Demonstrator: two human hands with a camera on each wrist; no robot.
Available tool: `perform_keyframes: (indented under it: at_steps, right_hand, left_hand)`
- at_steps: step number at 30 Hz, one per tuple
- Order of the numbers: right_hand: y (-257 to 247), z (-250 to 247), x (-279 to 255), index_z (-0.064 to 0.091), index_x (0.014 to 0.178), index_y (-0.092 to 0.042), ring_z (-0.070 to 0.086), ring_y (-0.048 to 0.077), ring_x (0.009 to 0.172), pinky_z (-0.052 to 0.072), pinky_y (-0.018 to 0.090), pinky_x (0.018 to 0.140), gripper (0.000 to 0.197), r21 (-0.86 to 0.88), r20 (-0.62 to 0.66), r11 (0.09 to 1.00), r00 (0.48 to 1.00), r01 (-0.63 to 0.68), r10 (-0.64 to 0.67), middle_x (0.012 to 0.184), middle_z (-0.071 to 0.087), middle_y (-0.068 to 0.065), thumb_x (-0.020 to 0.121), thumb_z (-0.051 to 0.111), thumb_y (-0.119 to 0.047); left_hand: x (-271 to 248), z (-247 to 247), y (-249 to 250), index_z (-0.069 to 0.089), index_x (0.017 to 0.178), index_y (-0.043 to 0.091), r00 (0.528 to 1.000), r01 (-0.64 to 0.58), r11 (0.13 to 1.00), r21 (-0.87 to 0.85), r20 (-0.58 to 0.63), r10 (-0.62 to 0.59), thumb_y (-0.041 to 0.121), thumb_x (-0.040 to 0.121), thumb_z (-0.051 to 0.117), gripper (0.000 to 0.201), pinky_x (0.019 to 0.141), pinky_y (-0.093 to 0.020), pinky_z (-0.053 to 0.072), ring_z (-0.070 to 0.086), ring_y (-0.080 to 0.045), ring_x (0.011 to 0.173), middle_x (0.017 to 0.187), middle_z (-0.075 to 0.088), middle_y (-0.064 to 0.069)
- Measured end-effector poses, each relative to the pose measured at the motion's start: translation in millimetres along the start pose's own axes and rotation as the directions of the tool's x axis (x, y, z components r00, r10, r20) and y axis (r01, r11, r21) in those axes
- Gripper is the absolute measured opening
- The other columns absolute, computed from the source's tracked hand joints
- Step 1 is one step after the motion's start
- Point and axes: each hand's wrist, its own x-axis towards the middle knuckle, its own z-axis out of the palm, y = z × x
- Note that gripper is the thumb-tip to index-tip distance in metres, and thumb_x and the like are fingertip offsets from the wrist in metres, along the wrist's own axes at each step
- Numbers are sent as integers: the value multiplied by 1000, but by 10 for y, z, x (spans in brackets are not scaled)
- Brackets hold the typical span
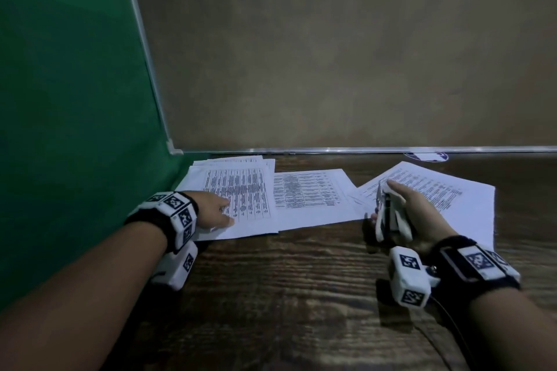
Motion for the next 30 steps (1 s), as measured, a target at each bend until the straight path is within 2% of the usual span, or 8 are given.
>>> perform_keyframes:
  at_steps: [5, 8, 11, 16, 19, 23, 27, 30]
  right_hand:
    - [-29, -74, -35, 55, 85, -11, 57, 25, 63, 49, 36, 67, 39, 66, 0, 997, 999, 49, -49, 69, 53, 9, 95, 62, -49]
    - [-106, -145, -66, 54, 91, -11, 58, 22, 61, 49, 31, 68, 39, 215, -11, 973, 996, 89, -88, 68, 55, 8, 95, 63, -49]
    - [-171, -281, -83, 56, 92, -11, 61, 19, 54, 48, 26, 73, 39, 363, -37, 920, 989, 147, -143, 63, 58, 7, 94, 64, -49]
    - [-233, -525, -53, 57, 87, -10, 60, 18, 64, 58, 26, 62, 39, 497, -139, 812, 952, 305, -272, 69, 57, 5, 97, 58, -48]
    - [-304, -644, 3, 55, 82, -8, 61, 21, 61, 55, 24, 59, 41, 554, -152, 759, 938, 341, -311, 69, 55, 6, 93, 57, -48]
    - [-353, -744, 95, 54, 83, -9, 62, 22, 59, 50, 21, 56, 42, 592, -164, 716, 925, 370, -342, 67, 55, 7, 92, 54, -51]
    - [-397, -782, 103, 63, 54, -8, 61, 21, 59, 42, 22, 62, 61, 621, -168, 674, 908, 400, -385, 63, 56, 6, 94, 52, -53]
    - [-427, -808, 91, 64, 50, -7, 60, 20, 61, 44, 20, 56, 64, 656, -150, 648, 909, 386, -389, 66, 56, 6, 92, 54, -54]
  left_hand:
    - [122, -36, 116, 16, 164, 38, 995, -11, 998, 59, -100, 17, 44, 108, 46, 64, 117, -37, 37, 37, -31, 150, 170, 27, -9]
    - [88, -107, 394, 28, 161, 37, 970, -99, 991, 89, -213, 116, 44, 106, 48, 59, 119, -41, 36, 40, -31, 148, 164, 38, -10]
    - [-6, -209, 945, 46, 153, 33, 919, -262, 957, 128, -271, 288, 46, 104, 52, 51, 120, -43, 35, 40, -26, 148, 162, 42, -2]
    - [-58, -285, 2035, 59, 144, 26, 802, -504, 844, 184, -263, 536, 40, 104, 56, 43, 110, -33, 38, 44, -27, 141, 152, 53, -2]
    - [-2, -278, 2551, 57, 147, 20, 739, -566, 789, 238, -278, 614, 44, 102, 57, 51, 107, -32, 40, 48, -29, 139, 148, 59, -7]
    - [196, -137, 3014, 47, 150, 12, 735, -588, 752, 298, -191, 650, 38, 106, 50, 52, 106, -37, 44, 52, -35, 136, 148, 55, -15]
    - [286, -78, 3148, 30, 161, 20, 741, -628, 740, 239, -105, 663, 42, 106, 48, 61, 114, -38, 39, 45, -31, 144, 161, 43, -12]
    - [300, -93, 3120, 28, 161, 18, 723, -634, 733, 245, -148, 675, 46, 103, 58, 71, 108, -35, 39, 46, -31, 142, 158, 44, -14]
